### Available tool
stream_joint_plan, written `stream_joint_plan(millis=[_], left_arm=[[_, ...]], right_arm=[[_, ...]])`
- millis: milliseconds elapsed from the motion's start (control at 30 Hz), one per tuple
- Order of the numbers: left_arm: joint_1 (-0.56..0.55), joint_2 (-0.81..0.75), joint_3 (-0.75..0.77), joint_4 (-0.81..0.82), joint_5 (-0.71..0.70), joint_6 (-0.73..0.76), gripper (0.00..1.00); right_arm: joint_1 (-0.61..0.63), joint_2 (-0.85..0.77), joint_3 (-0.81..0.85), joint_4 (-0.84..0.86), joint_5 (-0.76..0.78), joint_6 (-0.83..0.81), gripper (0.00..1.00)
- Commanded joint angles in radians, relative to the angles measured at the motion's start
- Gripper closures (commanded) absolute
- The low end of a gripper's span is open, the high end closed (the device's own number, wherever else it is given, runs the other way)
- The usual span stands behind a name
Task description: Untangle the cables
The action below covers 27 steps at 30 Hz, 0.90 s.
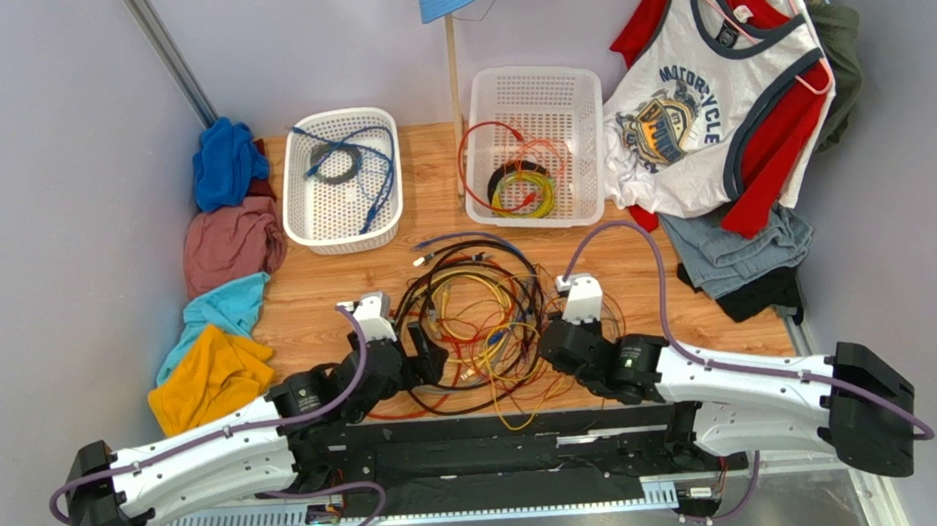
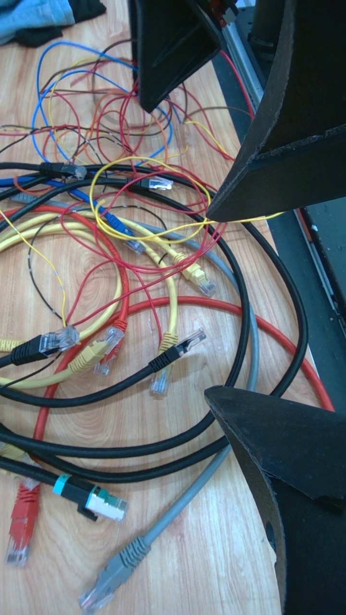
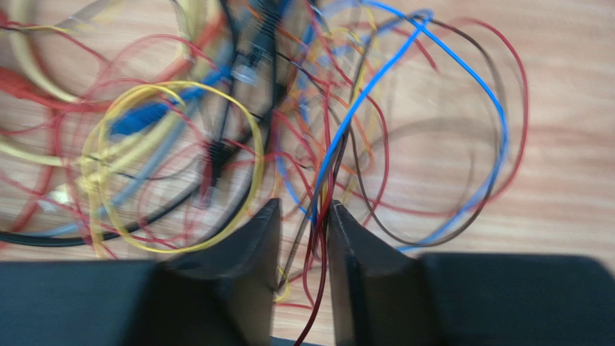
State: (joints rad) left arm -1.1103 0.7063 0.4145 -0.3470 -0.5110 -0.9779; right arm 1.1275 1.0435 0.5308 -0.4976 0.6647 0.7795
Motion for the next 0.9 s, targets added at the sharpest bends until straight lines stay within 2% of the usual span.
stream_joint_plan(millis=[0,67,100,300,367,400,533,600,633,867], left_arm=[[0.003,-0.074,0.055,-0.04,-0.037,0.022,0.07],[0.003,-0.126,0.06,-0.056,-0.061,0.039,0.07],[0.003,-0.145,0.064,-0.061,-0.07,0.048,0.07],[0.003,-0.315,0.089,-0.043,-0.123,0.163,0.08],[0.003,-0.35,0.087,0.023,-0.095,0.246,0.08],[0.004,-0.384,0.081,0.058,-0.037,0.283,0.08],[0.003,-0.424,0.037,0.308,0.126,0.465,0.06],[0.003,-0.406,0.023,0.342,0.164,0.485,0.01],[0.003,-0.395,0.021,0.396,0.172,0.496,0.01],[0.001,-0.347,-0.008,0.506,0.287,0.539,0.01]], right_arm=[[-0.003,0.042,0.158,0.253,-0.062,-0.179,0.86],[-0.003,0.075,0.222,0.257,-0.092,-0.241,0.99],[-0.003,0.084,0.285,0.251,-0.129,-0.256,1.0],[0.0,0.098,0.537,0.251,-0.287,-0.365,1.0],[0.0,0.118,0.584,0.251,-0.297,-0.393,1.0],[-0.001,0.127,0.618,0.249,-0.295,-0.401,1.0],[-0.002,0.174,0.661,0.228,-0.3,-0.392,1.0],[-0.003,0.193,0.664,0.231,-0.306,-0.367,1.0],[-0.003,0.197,0.663,0.237,-0.312,-0.359,1.0],[-0.003,0.196,0.641,0.245,-0.312,-0.335,1.0]])
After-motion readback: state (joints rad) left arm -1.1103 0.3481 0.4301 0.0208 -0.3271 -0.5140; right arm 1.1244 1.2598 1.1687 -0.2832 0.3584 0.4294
